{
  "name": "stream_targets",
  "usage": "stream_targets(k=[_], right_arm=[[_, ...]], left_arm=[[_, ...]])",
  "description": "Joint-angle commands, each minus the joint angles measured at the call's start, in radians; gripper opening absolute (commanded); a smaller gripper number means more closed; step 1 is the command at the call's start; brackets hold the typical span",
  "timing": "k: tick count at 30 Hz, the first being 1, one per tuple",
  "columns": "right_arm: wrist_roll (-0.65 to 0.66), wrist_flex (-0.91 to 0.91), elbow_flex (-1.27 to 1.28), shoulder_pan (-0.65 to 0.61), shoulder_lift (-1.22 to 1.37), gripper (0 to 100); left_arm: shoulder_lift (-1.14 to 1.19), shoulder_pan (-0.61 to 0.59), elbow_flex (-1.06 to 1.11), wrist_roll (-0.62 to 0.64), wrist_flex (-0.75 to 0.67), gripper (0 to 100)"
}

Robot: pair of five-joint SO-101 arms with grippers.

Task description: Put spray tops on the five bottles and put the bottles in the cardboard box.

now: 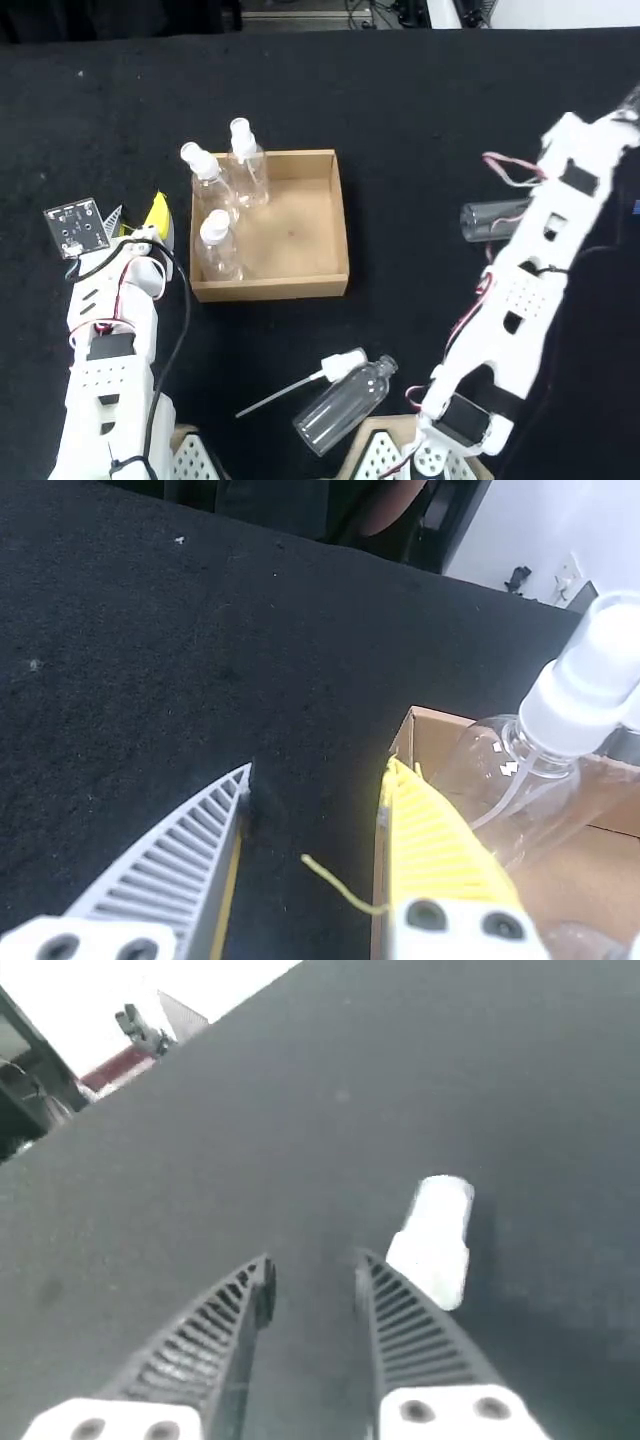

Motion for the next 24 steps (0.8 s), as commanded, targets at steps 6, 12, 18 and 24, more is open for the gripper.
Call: stream_targets(k=[6,12,18,24], right_arm=[[0.041,-0.308,0.153,0.035,0.041,2.5],[0.048,0.068,-0.021,0.133,0.038,2.5],[0.054,0.419,-0.143,0.164,-0.010,2.5],[0.055,0.661,-0.145,0.155,-0.148,2.5]], left_arm=[[-0.020,0.007,-0.012,-0.006,-0.026,19],[-0.020,0.015,-0.015,-0.006,-0.026,19],[-0.020,0.015,-0.015,-0.006,-0.026,19],[-0.020,0.015,-0.015,-0.006,-0.026,19]])
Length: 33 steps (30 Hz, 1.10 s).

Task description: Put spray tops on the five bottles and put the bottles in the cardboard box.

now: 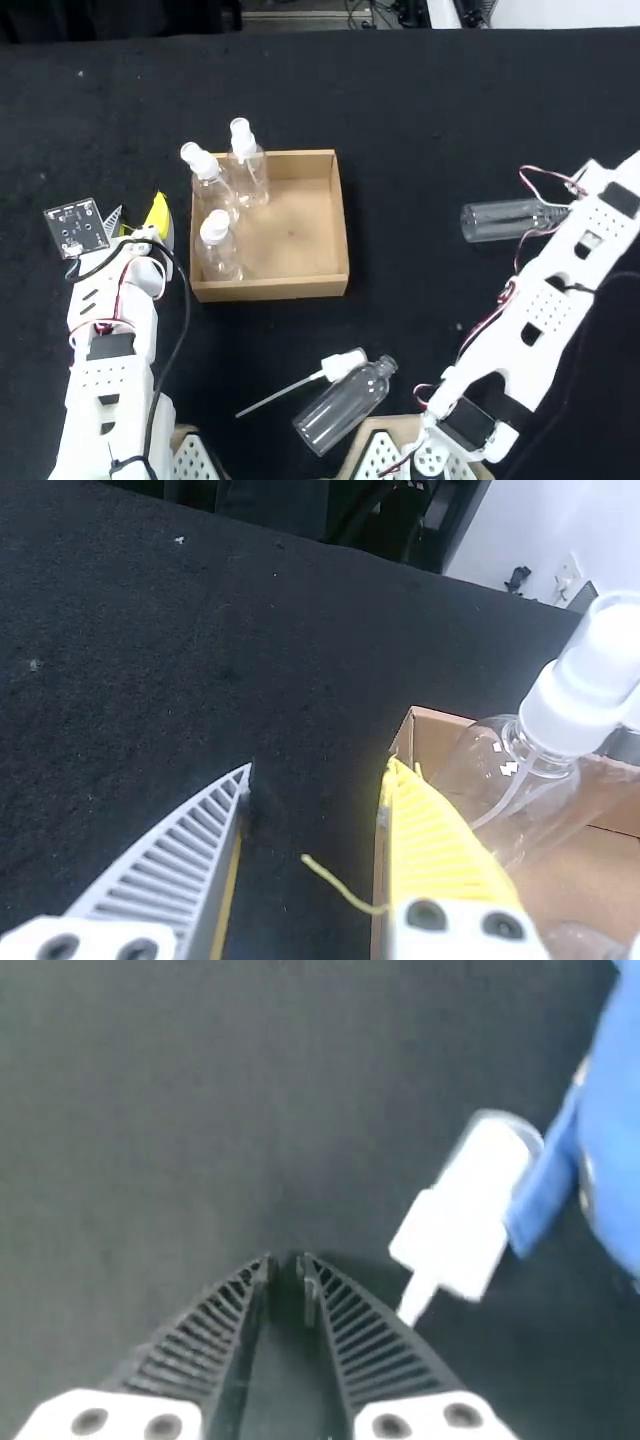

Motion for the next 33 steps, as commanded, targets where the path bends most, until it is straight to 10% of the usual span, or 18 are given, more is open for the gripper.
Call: stream_targets(k=[1,12,33], right_arm=[[0.012,0.138,-0.047,0.015,-0.148,2.5],[0.002,0.157,-0.038,0.005,-0.269,19.8],[-0.364,-0.338,0.346,0.041,-0.259,26.5]], left_arm=[[-0.020,0.013,-0.015,-0.006,-0.026,19],[-0.020,0.008,-0.015,-0.006,-0.026,19],[-0.020,0.008,-0.015,-0.006,-0.026,19]])
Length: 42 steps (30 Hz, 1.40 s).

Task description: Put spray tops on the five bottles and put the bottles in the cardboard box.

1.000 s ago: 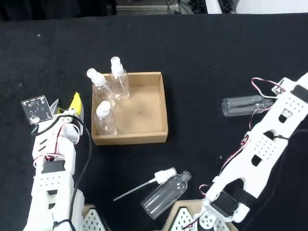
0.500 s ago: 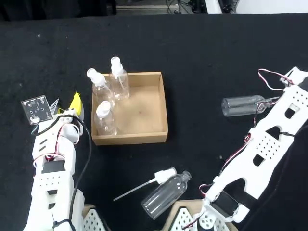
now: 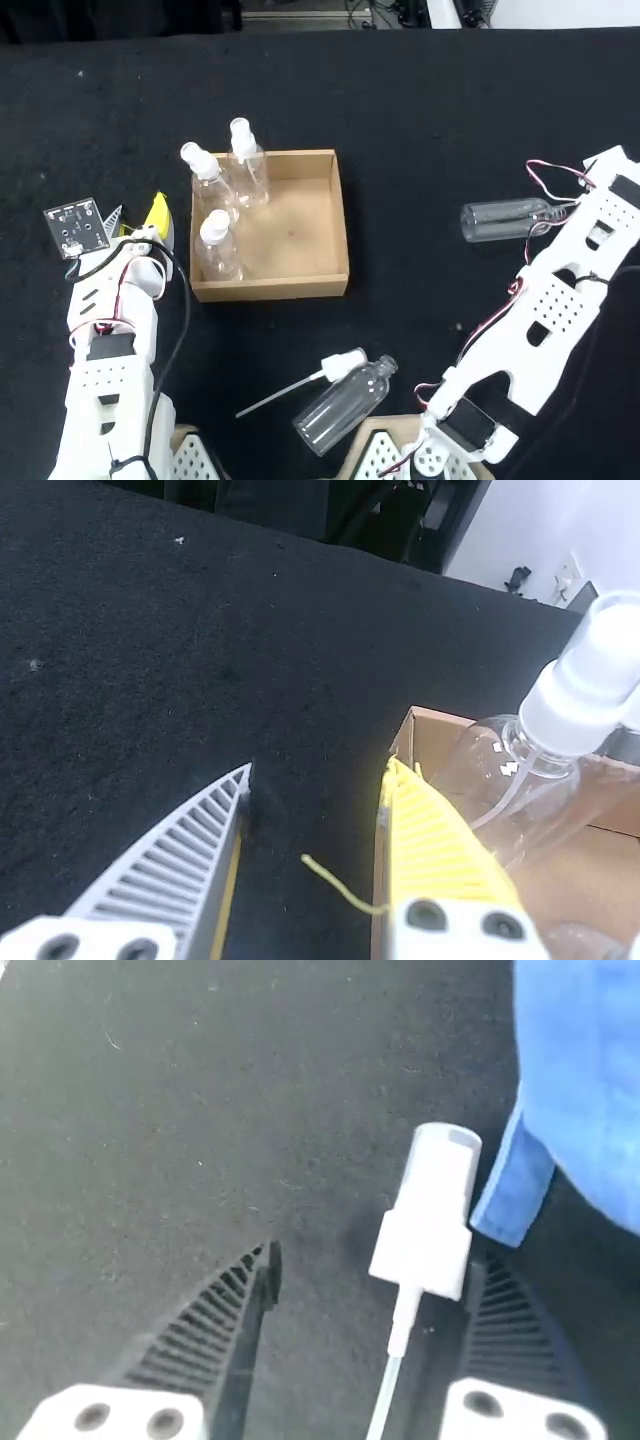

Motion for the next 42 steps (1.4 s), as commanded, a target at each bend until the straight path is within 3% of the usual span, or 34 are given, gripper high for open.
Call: stream_targets(k=[1,8,15,21,27,36,42], right_arm=[[-0.012,-0.043,0.002,0.034,-0.077,26.5],[-0.012,-0.043,-0.007,0.038,0.010,25.5],[-0.009,-0.043,-0.088,0.084,0.082,4.4],[-0.005,-0.017,-0.217,0.126,0.137,3.2],[0.095,0.239,-0.401,0.117,0.127,3.2],[0.158,0.514,-0.392,0.066,-0.027,3.2],[0.359,0.733,-0.390,0.025,-0.145,3.0]], left_arm=[[-0.020,0.008,-0.015,-0.006,-0.026,19],[-0.020,0.008,-0.012,-0.006,-0.026,19],[-0.021,0.012,-0.012,-0.006,-0.026,19],[-0.021,0.013,-0.013,-0.006,-0.026,19],[-0.021,0.015,-0.015,-0.006,-0.026,19],[-0.021,0.010,-0.016,-0.006,-0.026,19],[-0.021,0.007,-0.016,-0.006,-0.026,19]])
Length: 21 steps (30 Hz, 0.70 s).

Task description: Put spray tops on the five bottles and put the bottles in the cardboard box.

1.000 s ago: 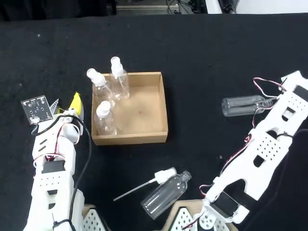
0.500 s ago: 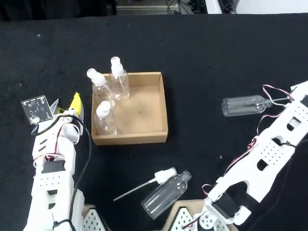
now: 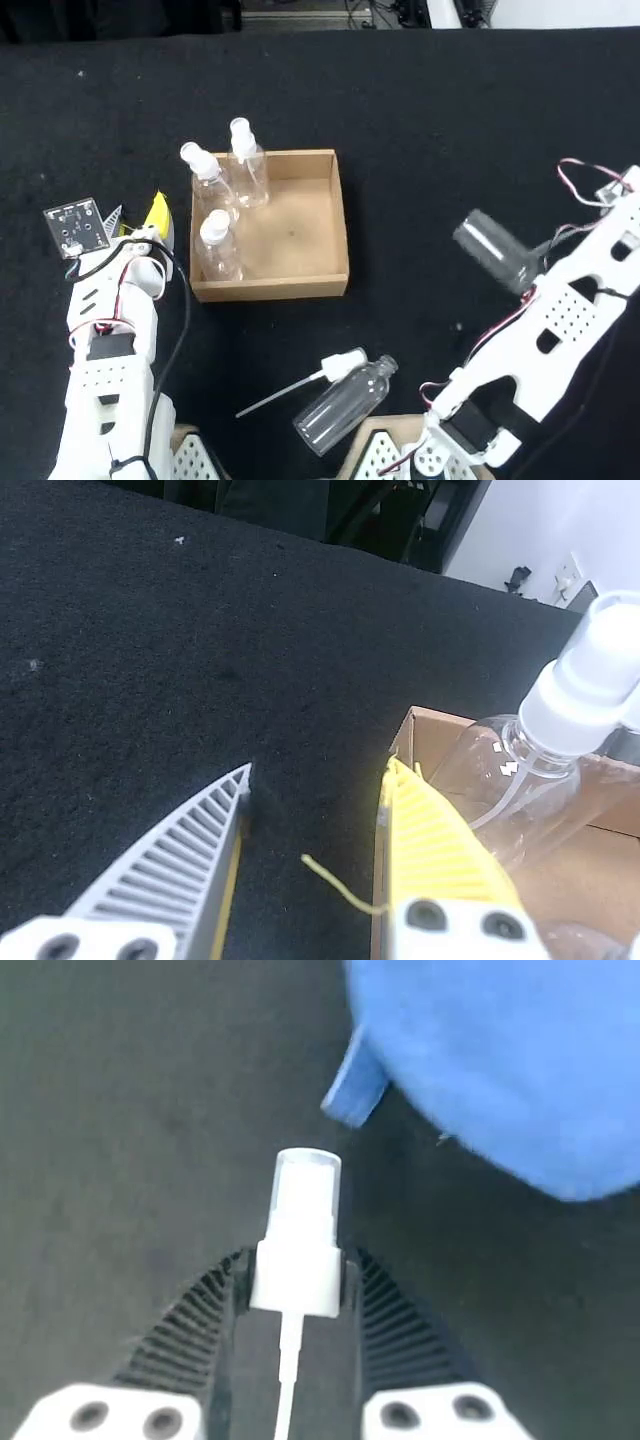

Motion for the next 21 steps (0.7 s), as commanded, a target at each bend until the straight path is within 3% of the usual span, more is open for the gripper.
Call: stream_targets(k=[1,16,21], right_arm=[[0.115,0.115,-0.070,-0.046,-0.147,3.0],[0.196,0.272,-0.059,-0.049,-0.341,2.8],[0.275,0.272,0.213,-0.026,-0.539,2.8]], left_arm=[[-0.021,0.007,-0.016,-0.006,-0.026,19],[-0.021,0.007,-0.016,-0.006,-0.026,19],[-0.021,0.008,-0.018,-0.006,-0.028,19]])
